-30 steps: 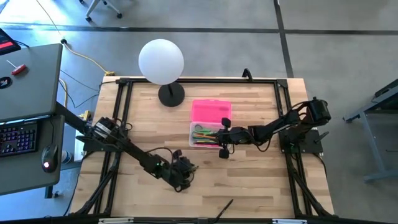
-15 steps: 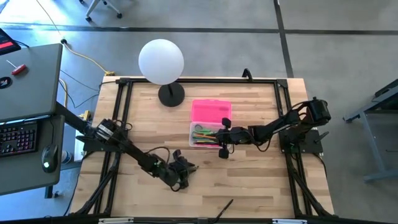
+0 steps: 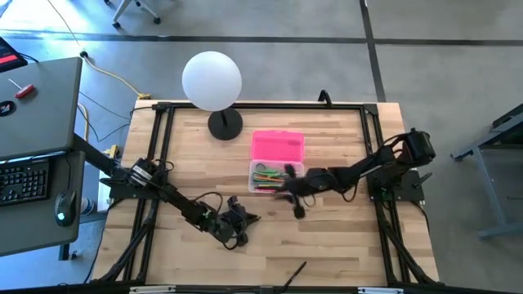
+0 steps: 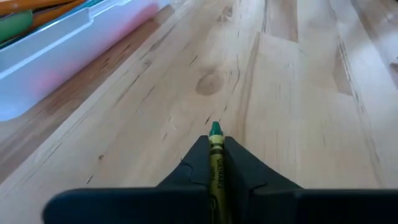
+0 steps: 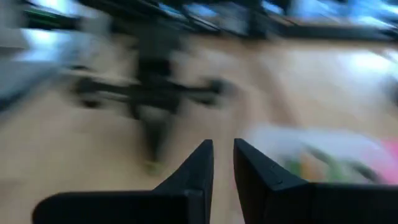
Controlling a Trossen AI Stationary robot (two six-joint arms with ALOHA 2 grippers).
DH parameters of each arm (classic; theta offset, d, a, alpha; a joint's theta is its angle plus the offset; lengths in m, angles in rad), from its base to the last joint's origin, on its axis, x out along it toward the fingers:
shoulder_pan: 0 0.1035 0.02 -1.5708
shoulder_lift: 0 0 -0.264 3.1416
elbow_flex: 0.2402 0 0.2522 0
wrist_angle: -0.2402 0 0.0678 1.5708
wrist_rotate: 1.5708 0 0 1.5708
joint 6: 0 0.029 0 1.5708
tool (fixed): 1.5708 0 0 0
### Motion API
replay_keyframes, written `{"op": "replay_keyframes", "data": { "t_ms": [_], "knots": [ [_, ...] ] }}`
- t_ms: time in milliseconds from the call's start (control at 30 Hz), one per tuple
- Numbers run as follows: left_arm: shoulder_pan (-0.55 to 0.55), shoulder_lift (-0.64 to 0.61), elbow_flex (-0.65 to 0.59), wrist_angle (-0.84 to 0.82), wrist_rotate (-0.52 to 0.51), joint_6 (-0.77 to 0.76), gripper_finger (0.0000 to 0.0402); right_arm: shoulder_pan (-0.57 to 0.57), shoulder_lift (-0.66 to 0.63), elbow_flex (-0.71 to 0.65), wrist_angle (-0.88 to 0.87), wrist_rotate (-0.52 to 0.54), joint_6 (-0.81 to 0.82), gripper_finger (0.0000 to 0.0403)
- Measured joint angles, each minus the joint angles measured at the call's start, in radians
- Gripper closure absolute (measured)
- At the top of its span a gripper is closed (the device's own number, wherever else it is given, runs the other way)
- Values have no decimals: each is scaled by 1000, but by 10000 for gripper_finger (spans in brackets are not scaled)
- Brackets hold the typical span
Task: Pick & place school supplies into a supply box
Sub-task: Put the light green crayon into the pink supply box
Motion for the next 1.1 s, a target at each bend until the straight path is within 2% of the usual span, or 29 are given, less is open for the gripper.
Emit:
{"op": "replay_keyframes", "data": {
  "t_ms": [133, 233, 300, 433, 533, 633, 800, 933, 1100],
  "knots": [
    [0, 0, -2, 10, -1, -6, 362, 94, -1, 0, 101, -179, -68, 349],
    [0, 7, -6, 55, -12, 15, 359, 202, -1, 0, 90, -204, -159, 341],
    [1, 7, -10, 92, -5, 60, 348, 282, -1, 0, 57, -162, -201, 337],
    [5, -41, -14, 101, 10, 121, 340, 415, -1, 0, 24, 20, -216, 336],
    [6, -105, -16, 92, 32, 192, 350, 474, -1, 0, 25, 140, -224, 336],
    [6, -188, 2, 101, 56, 298, 358, 506, -1, 0, 25, 214, -223, 336],
    [31, -308, 59, 42, 60, 442, 347, 512, -1, 0, 16, 227, -220, 336],
    [116, -347, 126, -40, 83, 514, 338, 512, -1, 0, -28, 219, -177, 336],
    [286, -329, 203, -117, 262, 532, 344, 516, -1, 0, -53, 185, -97, 336]
  ]
}}
